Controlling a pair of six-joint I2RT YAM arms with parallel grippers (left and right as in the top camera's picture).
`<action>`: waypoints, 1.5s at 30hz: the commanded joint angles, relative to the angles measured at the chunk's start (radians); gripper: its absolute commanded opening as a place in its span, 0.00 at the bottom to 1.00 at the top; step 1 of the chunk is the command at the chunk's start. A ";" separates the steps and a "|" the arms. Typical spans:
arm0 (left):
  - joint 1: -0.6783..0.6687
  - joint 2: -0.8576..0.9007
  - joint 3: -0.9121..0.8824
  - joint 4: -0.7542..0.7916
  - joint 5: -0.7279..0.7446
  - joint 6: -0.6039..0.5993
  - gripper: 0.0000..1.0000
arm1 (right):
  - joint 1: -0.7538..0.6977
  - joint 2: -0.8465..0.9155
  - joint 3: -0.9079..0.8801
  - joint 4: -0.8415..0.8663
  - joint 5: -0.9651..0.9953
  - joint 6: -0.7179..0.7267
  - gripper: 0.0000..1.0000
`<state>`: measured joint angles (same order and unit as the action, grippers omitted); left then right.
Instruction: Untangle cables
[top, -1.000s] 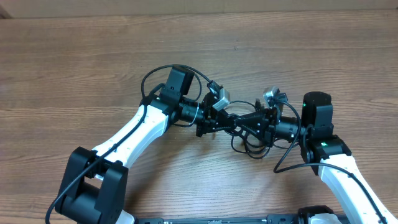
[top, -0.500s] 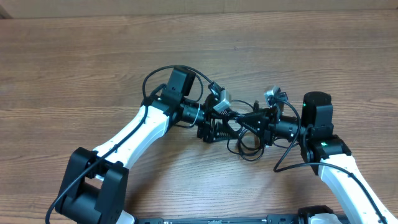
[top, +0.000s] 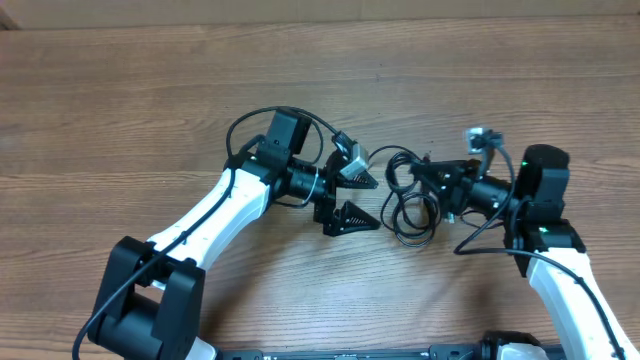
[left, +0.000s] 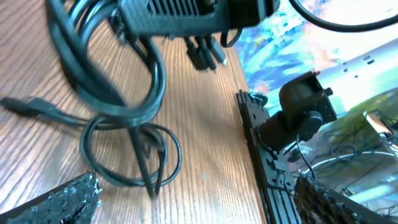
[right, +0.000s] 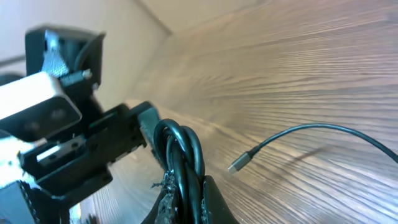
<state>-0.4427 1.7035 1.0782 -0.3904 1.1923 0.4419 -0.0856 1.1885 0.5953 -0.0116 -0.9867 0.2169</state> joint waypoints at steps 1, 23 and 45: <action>0.006 -0.028 0.018 -0.002 -0.006 -0.024 1.00 | -0.028 -0.004 0.006 0.019 -0.001 0.111 0.04; 0.001 -0.028 0.018 0.027 0.085 0.015 1.00 | -0.033 -0.004 0.006 0.142 -0.074 0.466 0.04; -0.082 -0.028 0.018 0.187 0.099 0.014 0.95 | -0.032 -0.004 0.006 0.168 -0.190 0.467 0.04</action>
<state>-0.5175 1.7035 1.0786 -0.2089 1.2652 0.4301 -0.1116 1.1885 0.5953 0.1463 -1.1496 0.6785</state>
